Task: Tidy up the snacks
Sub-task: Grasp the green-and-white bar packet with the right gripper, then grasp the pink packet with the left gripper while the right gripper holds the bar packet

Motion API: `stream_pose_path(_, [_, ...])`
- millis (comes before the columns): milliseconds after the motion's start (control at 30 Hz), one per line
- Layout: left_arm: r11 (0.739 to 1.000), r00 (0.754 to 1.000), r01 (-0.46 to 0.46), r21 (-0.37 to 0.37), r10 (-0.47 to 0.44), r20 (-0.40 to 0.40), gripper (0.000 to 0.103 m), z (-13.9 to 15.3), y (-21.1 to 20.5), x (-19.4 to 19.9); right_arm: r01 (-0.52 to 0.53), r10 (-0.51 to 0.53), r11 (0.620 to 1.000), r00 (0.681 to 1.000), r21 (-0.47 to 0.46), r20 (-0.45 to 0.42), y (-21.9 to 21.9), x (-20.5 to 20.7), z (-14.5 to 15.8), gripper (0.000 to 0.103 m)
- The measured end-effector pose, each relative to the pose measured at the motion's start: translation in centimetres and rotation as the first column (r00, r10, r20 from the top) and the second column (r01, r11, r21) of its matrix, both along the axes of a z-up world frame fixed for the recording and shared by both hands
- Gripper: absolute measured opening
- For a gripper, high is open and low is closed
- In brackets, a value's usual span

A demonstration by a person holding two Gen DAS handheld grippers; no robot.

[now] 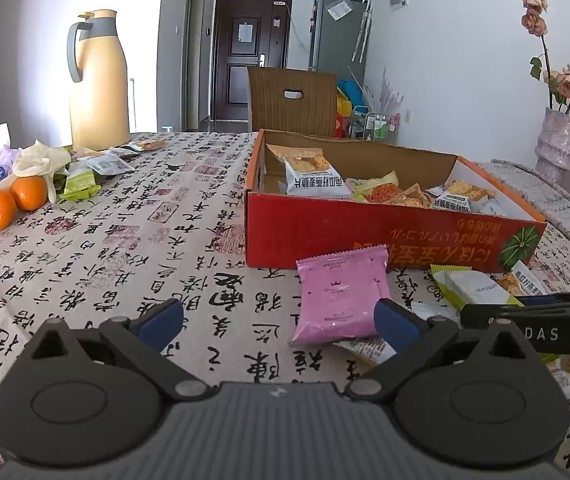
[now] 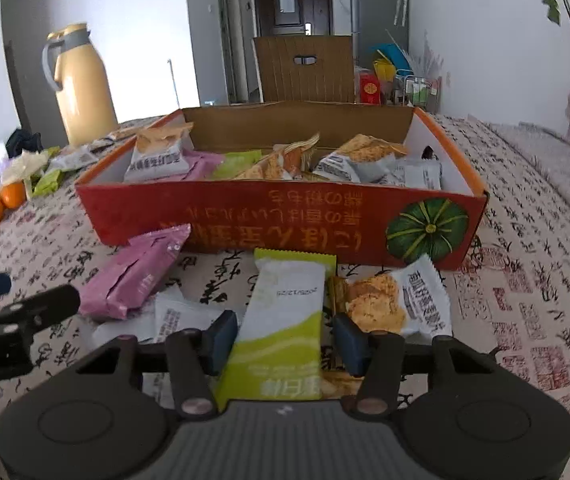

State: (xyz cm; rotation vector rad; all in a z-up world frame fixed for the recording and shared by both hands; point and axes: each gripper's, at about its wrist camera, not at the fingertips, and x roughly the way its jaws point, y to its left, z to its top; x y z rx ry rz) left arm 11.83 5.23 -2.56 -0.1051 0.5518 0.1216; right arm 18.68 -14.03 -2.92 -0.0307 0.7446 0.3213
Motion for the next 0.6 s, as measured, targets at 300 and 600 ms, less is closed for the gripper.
stream_pose_path(300, [1.0, 1.0, -0.003, -0.008, 0.002, -0.004, 0.103, 0.0, 0.1, 0.1, -0.039, 0.039, 0.999, 0.999, 0.002, 0.006, 0.1, -0.5, -0.1, 0.037])
stream_pose_path(600, [1.0, 1.0, -0.013, -0.005, 0.013, -0.013, 0.103, -0.2, 0.2, 0.2, -0.007, -0.003, 0.995, 0.996, 0.104, 0.091, -1.8, -1.8, 1.5, 0.037])
